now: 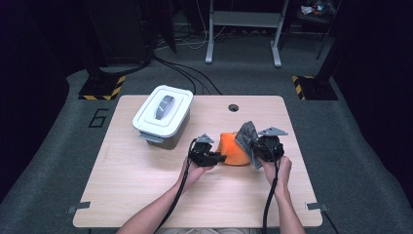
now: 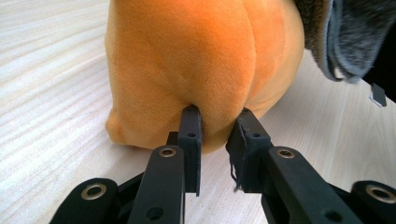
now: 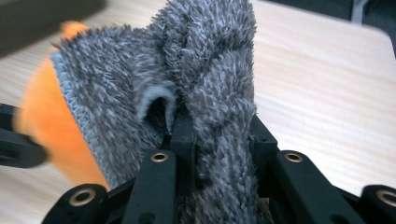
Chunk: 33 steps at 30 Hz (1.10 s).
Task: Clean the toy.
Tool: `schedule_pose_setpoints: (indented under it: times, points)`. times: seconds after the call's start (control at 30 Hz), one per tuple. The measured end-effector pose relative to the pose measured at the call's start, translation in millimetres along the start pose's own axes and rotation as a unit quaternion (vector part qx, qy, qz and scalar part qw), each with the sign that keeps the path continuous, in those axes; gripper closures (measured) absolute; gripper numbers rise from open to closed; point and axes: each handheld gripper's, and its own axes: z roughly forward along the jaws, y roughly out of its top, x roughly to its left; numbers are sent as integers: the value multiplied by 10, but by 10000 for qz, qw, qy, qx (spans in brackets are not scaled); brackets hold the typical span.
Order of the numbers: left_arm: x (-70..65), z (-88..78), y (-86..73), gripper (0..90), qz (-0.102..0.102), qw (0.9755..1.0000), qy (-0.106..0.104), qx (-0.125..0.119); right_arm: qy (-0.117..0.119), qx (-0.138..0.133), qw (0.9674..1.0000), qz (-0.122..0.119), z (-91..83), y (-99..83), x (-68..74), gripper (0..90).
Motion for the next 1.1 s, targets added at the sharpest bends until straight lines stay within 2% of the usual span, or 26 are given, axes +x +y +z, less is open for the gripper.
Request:
schedule_pose_setpoints:
  times: [0.17, 0.3, 0.37, 0.43, 0.6, 0.73, 0.83, 0.87, 0.93, 0.97, 1.03, 1.1]
  points:
    - [-5, 7, 2, 749, 17, 10000, 25, -19, -37, 252, 9993, 256, 107, -119, -180, 698]
    - [-6, 2, 6, 747, 52, 10000, 65, 2, 63, 140, 9991, 390, 75, -121, -211, 699]
    - [4, -6, -1, 746, 24, 10000, 81, -16, 75, 1, 9995, 309, 12, -94, -174, 699]
    - [10, -8, -4, 747, 25, 10000, 71, -10, 227, -150, 9992, 303, -49, -56, -128, 699]
    - [-17, 1, -1, 746, 85, 9999, 87, -7, 545, -472, 9974, 24, -198, 126, 153, 698]
    - [-17, -1, -1, 746, 95, 9999, 91, 5, 667, -401, 9963, -364, -156, 231, 384, 697]
    - [-1, -1, -7, 745, 64, 9999, 102, 6, 501, -244, 9966, -609, -57, 244, 501, 696]
    - [0, 1, -11, 746, 17, 10000, 79, -13, 465, -249, 9962, -693, -47, 242, 505, 696]
    - [-3, -4, -10, 746, 42, 10000, 74, 28, 473, -238, 9962, -692, -52, 241, 479, 697]
    - [-7, 2, -7, 746, 81, 9999, 87, 4, 472, -239, 9968, -598, -55, 233, 467, 697]
    - [-13, 4, -3, 746, 111, 9999, 97, -5, 471, -213, 9969, -588, -64, 215, 399, 696]
    - [-20, 7, -3, 746, 81, 9999, 86, -5, 437, -203, 9978, -465, -72, 184, 332, 696]
